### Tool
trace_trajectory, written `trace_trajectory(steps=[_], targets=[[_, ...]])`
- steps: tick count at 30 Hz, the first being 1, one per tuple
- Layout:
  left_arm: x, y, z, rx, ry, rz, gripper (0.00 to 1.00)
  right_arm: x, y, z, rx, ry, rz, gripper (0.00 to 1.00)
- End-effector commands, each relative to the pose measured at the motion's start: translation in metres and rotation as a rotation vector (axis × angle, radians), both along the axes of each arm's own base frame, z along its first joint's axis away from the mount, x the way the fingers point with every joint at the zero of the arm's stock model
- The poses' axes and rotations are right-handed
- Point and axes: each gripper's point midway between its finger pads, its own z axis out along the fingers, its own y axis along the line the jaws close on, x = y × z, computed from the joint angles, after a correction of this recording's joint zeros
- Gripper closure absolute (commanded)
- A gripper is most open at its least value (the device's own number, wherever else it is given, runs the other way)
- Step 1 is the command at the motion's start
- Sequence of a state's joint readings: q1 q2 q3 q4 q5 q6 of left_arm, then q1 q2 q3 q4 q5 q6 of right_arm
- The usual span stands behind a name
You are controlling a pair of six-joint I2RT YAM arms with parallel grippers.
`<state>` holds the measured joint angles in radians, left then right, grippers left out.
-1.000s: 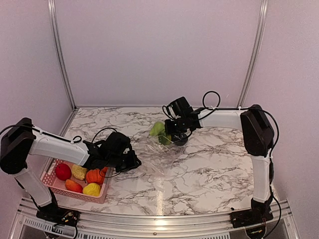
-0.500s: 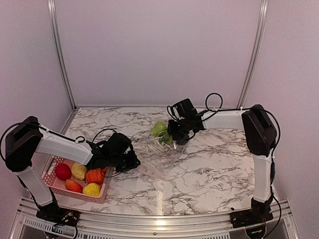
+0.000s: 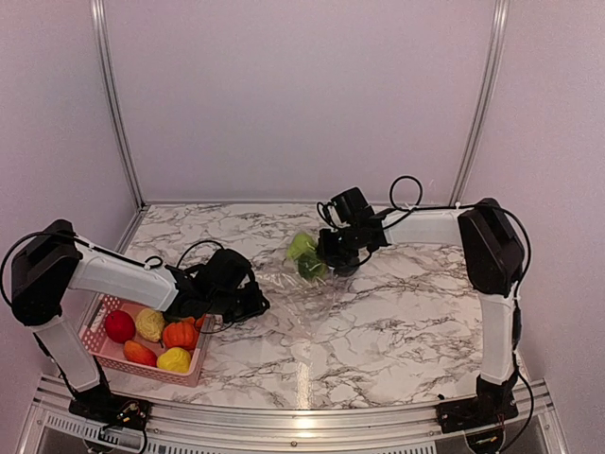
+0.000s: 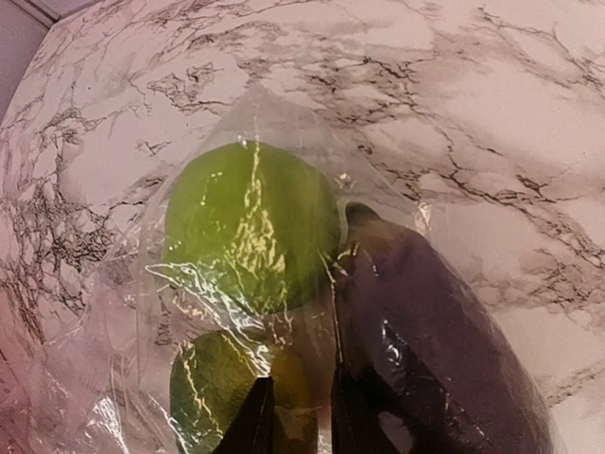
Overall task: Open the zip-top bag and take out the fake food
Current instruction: Pick up the fake fruit from the zipper food storage bag.
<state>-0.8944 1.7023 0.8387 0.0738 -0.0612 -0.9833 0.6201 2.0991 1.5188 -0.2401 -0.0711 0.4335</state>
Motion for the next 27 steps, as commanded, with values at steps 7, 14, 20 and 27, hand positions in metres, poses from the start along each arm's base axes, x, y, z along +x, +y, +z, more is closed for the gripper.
trace_trajectory(steps=[7,14,20,27], targets=[[0.011,-0.008,0.009,-0.016,-0.033,0.001,0.76,-0.027,0.003,-0.043,-0.164,0.059,0.047,0.77],[0.011,-0.006,0.007,-0.006,-0.033,0.001,0.75,-0.041,0.011,-0.049,-0.253,0.031,0.084,0.68],[0.009,-0.001,0.001,0.007,-0.022,0.014,0.75,-0.032,-0.003,-0.038,-0.259,0.014,0.051,0.63],[0.007,0.006,-0.006,0.016,-0.015,0.03,0.75,-0.024,0.003,0.023,-0.19,-0.076,0.055,0.62]])
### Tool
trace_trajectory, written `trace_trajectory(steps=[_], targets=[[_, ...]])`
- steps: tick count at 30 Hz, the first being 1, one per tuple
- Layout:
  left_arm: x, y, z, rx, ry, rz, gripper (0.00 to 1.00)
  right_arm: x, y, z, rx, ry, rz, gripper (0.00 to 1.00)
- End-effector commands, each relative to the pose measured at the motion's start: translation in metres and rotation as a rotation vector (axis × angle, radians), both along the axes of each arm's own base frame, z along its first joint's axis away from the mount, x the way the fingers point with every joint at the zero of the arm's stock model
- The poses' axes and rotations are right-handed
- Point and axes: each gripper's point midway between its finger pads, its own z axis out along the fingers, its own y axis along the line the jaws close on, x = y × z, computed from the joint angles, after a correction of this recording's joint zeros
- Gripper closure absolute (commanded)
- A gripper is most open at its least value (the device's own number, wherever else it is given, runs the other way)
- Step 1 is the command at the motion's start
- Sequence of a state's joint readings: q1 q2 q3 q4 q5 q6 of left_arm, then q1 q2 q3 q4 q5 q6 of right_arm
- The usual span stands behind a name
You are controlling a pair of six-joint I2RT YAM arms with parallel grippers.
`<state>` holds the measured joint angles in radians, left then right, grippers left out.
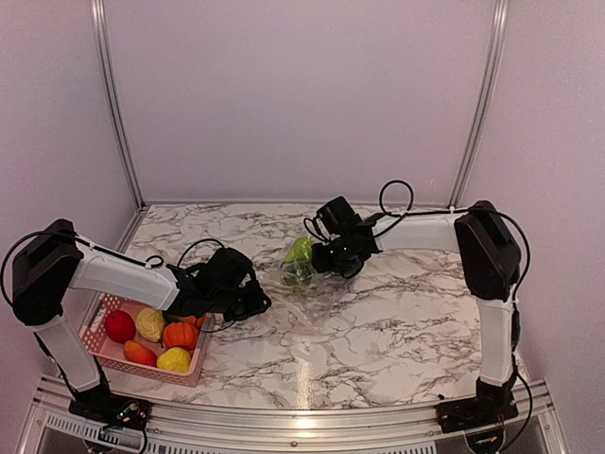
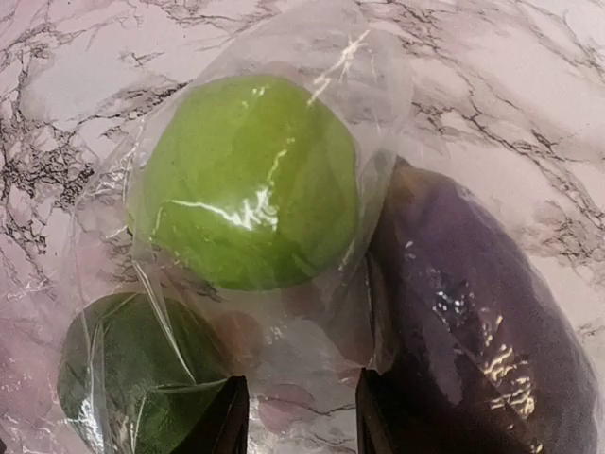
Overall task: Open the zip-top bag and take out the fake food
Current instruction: Pick up the fake fruit from the zipper food storage bag.
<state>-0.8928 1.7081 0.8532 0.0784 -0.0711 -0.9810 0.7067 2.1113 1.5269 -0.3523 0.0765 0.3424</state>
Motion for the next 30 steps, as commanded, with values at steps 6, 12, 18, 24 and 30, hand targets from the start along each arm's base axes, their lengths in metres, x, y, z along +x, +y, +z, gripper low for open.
trace_trajectory(steps=[6,12,18,24,30], targets=[[0.003,0.007,-0.013,0.022,0.004,0.022,0.75,0.001,0.011,0.057,0.045,-0.079,0.02,0.65],[0.002,0.007,-0.015,0.023,0.008,0.02,0.75,-0.003,0.032,0.058,0.075,-0.074,0.061,0.75],[0.001,0.008,-0.016,0.023,0.009,0.019,0.74,-0.001,0.045,0.037,0.073,-0.037,0.076,0.79],[0.001,0.007,-0.017,0.023,0.005,0.006,0.74,0.001,0.047,0.019,0.053,-0.017,0.074,0.8],[0.001,0.004,-0.016,0.027,-0.003,-0.008,0.72,-0.002,0.046,-0.001,0.026,0.014,0.087,0.78]])
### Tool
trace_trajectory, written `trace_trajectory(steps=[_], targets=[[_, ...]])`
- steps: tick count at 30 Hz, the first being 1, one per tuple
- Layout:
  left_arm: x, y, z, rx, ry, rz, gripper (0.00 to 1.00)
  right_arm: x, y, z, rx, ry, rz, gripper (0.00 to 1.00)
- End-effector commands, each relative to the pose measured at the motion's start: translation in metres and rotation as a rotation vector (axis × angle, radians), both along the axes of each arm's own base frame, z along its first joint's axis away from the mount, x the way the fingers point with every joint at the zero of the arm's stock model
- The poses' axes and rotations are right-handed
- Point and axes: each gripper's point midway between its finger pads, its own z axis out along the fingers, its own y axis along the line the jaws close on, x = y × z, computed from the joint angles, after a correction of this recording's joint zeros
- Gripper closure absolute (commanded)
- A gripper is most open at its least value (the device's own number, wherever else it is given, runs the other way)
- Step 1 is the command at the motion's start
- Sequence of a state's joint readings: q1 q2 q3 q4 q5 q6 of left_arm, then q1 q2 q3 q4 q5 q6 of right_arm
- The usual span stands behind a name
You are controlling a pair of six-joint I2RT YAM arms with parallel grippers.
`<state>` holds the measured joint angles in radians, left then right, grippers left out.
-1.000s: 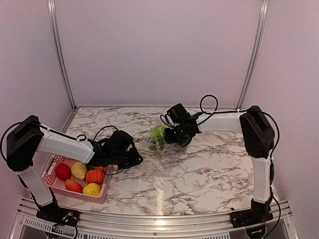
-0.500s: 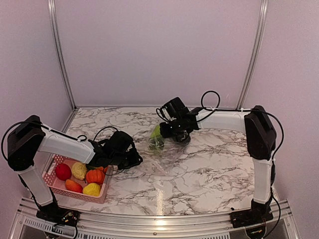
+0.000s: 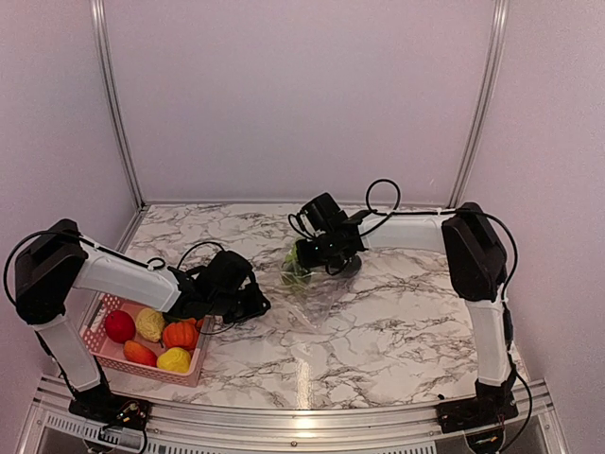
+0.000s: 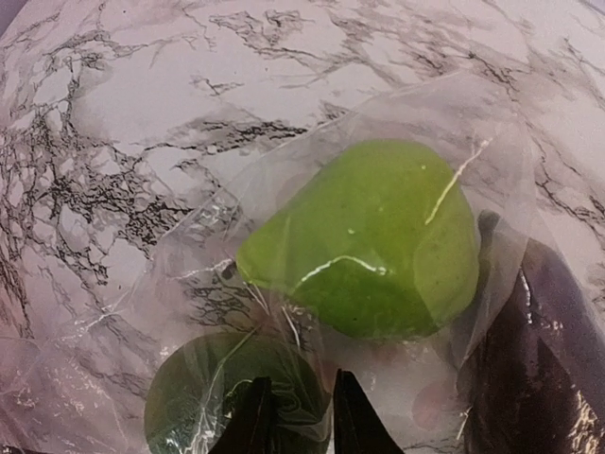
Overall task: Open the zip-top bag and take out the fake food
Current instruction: Pick up the fake fruit from the zipper food storage bag.
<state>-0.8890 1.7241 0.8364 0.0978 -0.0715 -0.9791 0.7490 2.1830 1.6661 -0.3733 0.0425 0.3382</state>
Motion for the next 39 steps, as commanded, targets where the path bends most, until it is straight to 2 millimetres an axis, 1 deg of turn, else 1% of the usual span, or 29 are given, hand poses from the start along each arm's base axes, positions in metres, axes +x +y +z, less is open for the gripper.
trace_trajectory(steps=[1,6,10,13,22,24,27,31,34,37,39], targets=[[0.002,0.0,-0.006,0.014,-0.011,-0.015,0.71,-0.007,0.003,-0.014,-0.023,0.031,0.024,0.77],[0.002,-0.003,-0.004,0.003,-0.018,-0.029,0.67,-0.016,0.001,-0.014,-0.029,0.032,0.042,0.68],[0.003,-0.006,-0.001,-0.009,-0.028,-0.043,0.66,-0.02,-0.003,-0.021,-0.042,0.043,0.038,0.67],[0.003,-0.008,0.0,-0.015,-0.033,-0.049,0.65,-0.021,-0.004,-0.025,-0.043,0.053,0.034,0.72],[0.006,-0.014,0.005,-0.025,-0.045,-0.064,0.64,-0.016,0.005,-0.025,-0.029,0.064,0.036,0.83],[0.006,-0.015,0.005,-0.028,-0.046,-0.065,0.64,-0.014,0.007,-0.026,-0.027,0.065,0.035,0.85],[0.006,-0.015,0.005,-0.028,-0.048,-0.069,0.64,-0.019,0.014,-0.025,-0.003,0.088,0.061,0.86],[0.008,-0.017,0.007,-0.031,-0.055,-0.073,0.63,-0.023,0.013,-0.027,0.006,0.099,0.061,0.85],[0.009,-0.019,0.009,-0.037,-0.058,-0.077,0.62,-0.021,0.01,-0.034,-0.004,0.112,0.048,0.86],[0.009,-0.02,0.01,-0.038,-0.061,-0.08,0.61,-0.017,0.01,-0.035,0.008,0.119,0.033,0.86],[0.009,-0.02,0.01,-0.038,-0.062,-0.08,0.61,-0.015,0.009,-0.035,0.012,0.125,0.024,0.88]])
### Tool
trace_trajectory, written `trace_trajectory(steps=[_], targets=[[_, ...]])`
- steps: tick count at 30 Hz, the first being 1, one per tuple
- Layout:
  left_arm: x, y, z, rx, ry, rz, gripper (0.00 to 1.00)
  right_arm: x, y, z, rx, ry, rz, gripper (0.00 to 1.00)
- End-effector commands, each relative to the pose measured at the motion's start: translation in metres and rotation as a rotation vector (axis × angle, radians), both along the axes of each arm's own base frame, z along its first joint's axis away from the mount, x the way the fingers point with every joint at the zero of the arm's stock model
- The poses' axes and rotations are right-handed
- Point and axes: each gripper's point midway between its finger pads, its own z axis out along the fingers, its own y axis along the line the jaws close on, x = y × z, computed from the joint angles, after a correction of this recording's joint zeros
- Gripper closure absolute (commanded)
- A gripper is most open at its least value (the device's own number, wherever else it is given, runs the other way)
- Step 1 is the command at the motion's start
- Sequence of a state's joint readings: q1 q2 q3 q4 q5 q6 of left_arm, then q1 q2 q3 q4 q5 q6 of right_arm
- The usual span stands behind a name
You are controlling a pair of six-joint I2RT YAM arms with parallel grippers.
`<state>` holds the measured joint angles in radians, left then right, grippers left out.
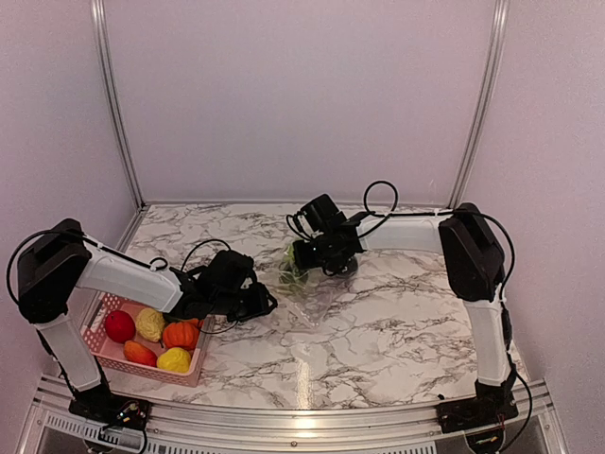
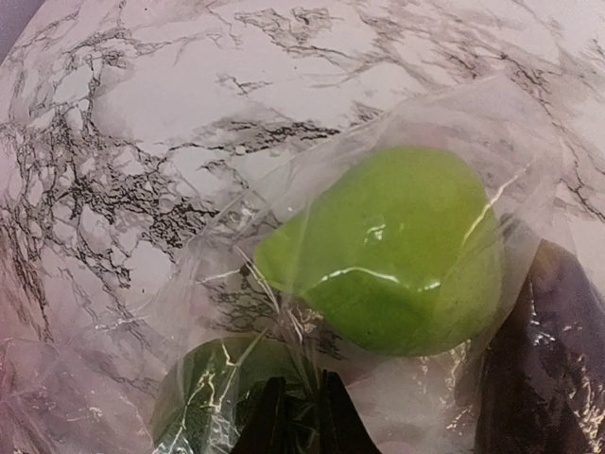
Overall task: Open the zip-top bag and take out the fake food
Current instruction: Pick up the fake fruit from the zipper food storage bag.
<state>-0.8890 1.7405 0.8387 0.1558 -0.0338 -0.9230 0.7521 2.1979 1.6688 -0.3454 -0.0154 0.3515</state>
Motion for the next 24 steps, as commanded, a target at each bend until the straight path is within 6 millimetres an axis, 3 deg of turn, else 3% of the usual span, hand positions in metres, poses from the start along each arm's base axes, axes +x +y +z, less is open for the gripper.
trace_trajectory(steps=[1,8,14,17,21,24], targets=[[0.008,-0.008,0.006,-0.015,-0.025,-0.015,0.61,-0.01,-0.003,-0.033,-0.038,0.102,-0.004,0.89],[0.009,-0.01,0.005,-0.014,-0.028,-0.02,0.6,-0.015,-0.003,-0.034,-0.055,0.109,0.009,0.97],[0.011,-0.012,0.007,-0.014,-0.035,-0.02,0.57,-0.033,0.0,-0.027,-0.072,0.095,0.045,0.99],[0.012,-0.012,0.006,-0.012,-0.036,-0.015,0.55,-0.04,-0.003,-0.027,-0.071,0.096,0.06,0.96],[0.014,-0.01,0.004,-0.003,-0.039,-0.003,0.51,-0.047,0.002,-0.025,-0.074,0.077,0.098,0.81],[0.015,-0.011,0.004,0.001,-0.041,-0.001,0.46,-0.049,0.006,-0.022,-0.066,0.072,0.107,0.76]])
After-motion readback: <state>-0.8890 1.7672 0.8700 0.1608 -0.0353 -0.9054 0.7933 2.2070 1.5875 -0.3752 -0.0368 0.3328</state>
